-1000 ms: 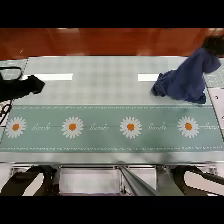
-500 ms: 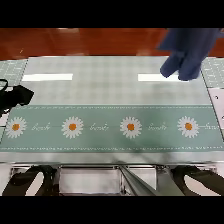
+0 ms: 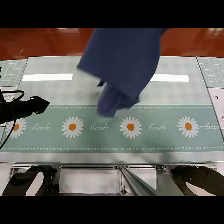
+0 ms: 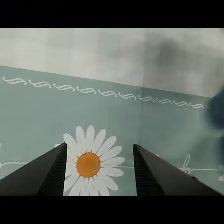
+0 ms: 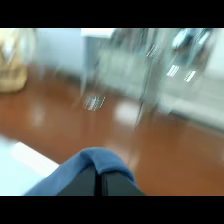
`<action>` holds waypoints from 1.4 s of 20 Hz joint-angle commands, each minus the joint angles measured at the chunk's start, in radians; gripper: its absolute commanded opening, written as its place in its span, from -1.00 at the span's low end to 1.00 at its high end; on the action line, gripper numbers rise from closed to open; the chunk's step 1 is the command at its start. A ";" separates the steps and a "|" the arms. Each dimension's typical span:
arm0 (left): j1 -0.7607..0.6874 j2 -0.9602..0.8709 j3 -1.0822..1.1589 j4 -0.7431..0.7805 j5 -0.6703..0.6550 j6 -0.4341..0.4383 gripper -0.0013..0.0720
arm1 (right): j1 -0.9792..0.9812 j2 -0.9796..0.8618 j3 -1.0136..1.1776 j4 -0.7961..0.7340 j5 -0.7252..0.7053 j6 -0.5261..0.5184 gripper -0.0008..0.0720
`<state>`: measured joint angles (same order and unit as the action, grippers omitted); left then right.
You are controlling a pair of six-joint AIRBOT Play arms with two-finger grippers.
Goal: Fold the shirts.
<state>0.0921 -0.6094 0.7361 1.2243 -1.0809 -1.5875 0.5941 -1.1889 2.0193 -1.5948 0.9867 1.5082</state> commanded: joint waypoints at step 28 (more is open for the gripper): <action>-0.195 -0.286 -0.411 -0.546 0.113 0.214 0.42 | -0.723 0.367 -1.637 0.573 -0.001 0.039 0.14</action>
<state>-0.0029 -0.8192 0.3676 0.7601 -1.1053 -1.4105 -0.1062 -0.8364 0.4484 -1.1687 1.0145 1.6272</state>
